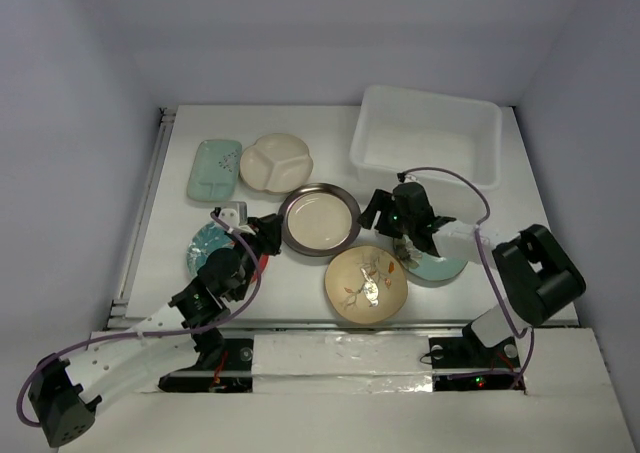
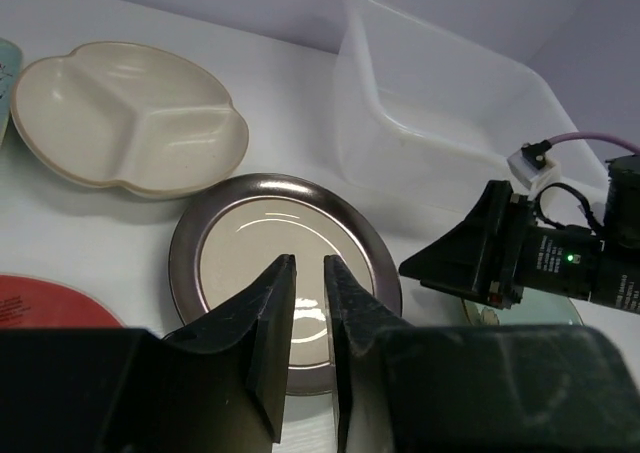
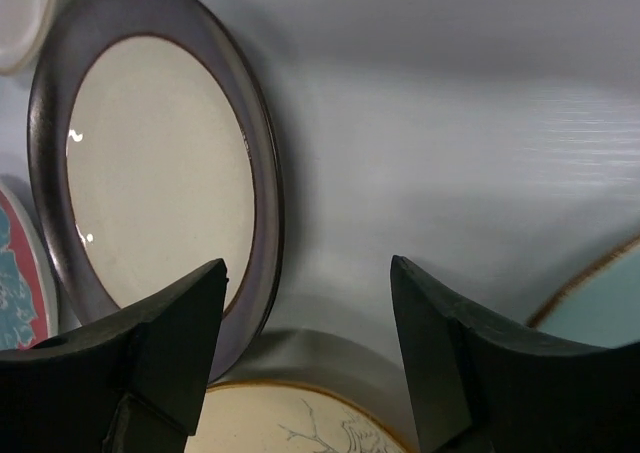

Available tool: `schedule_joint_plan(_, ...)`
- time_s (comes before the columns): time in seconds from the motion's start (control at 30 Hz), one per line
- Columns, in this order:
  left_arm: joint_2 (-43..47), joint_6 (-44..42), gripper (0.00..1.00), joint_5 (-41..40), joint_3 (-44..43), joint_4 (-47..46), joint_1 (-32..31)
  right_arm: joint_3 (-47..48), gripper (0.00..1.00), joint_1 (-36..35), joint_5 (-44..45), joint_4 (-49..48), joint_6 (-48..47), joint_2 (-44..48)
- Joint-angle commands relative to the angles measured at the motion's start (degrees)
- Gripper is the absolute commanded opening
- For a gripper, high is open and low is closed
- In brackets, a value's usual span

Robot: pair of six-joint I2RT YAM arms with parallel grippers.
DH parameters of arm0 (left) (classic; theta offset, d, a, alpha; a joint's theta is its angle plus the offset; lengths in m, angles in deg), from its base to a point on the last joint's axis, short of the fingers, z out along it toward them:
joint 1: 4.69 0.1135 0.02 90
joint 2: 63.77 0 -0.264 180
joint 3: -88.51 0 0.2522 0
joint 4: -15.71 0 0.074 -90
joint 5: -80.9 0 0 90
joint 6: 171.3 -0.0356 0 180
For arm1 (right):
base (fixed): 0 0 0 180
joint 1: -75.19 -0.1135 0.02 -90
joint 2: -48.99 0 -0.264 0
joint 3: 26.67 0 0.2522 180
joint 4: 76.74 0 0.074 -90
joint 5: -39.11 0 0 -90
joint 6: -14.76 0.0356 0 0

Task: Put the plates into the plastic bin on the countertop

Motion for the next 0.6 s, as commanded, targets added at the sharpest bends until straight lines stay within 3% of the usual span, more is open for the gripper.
schedule_joint_plan(0.0, 0.3, -0.5, 0.16, -1.1, 0.5, -2.6, -0.1, 2.8, 0.71, 0.1, -6.5, -11.6, 1.0, -2.4)
schedule_joint_plan(0.2, -1.2, -0.7, 0.17, -1.0, -0.2, -2.3, -0.1, 1.4, 0.67, 0.1, -9.3, -17.6, 4.5, -8.1)
schedule_joint_plan(0.3, -1.4, -0.6, 0.17, -0.9, 0.0, -2.7, -0.1, 1.1, 0.59, 0.1, -10.0, -21.8, 6.5, -12.0)
schedule_joint_plan(0.43, -1.2, -0.7, 0.17, -1.3, 0.2, -2.8, -0.1, 1.7, 0.46, -0.5, -11.4, -25.7, 8.7, -16.7)
schedule_joint_plan(0.57, -0.8, -0.7, 0.16, -1.9, 0.3, -2.7, -0.1, 1.0, 0.19, -1.6, -10.2, -28.8, 10.6, -17.0)
